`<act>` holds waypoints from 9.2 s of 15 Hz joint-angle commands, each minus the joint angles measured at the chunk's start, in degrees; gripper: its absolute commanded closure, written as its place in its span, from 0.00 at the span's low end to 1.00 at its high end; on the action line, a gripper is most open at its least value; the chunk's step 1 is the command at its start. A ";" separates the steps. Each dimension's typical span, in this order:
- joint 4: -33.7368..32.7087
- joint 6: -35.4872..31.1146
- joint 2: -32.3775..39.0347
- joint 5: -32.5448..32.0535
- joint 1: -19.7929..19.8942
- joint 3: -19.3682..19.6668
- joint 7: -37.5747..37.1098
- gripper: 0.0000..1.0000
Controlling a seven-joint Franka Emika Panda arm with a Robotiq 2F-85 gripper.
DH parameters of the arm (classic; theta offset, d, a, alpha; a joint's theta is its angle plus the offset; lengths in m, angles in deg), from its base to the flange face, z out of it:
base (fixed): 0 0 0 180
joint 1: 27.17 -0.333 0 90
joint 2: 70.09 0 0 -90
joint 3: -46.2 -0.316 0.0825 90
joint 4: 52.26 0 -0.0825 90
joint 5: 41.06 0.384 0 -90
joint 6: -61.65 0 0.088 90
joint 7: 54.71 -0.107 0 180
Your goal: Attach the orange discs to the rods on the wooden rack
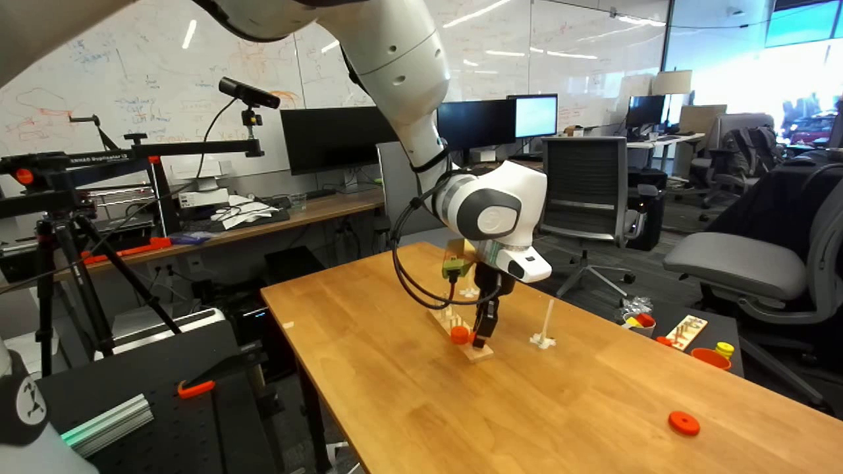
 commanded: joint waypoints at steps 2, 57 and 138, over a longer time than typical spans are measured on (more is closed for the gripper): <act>2.54 -1.20 -2.27 -1.05 -0.12 -0.65 0.35 0.83; -0.54 -0.06 1.43 -1.59 0.27 0.28 -0.55 0.83; -5.99 -0.84 4.74 -4.02 -1.20 1.42 -1.25 0.83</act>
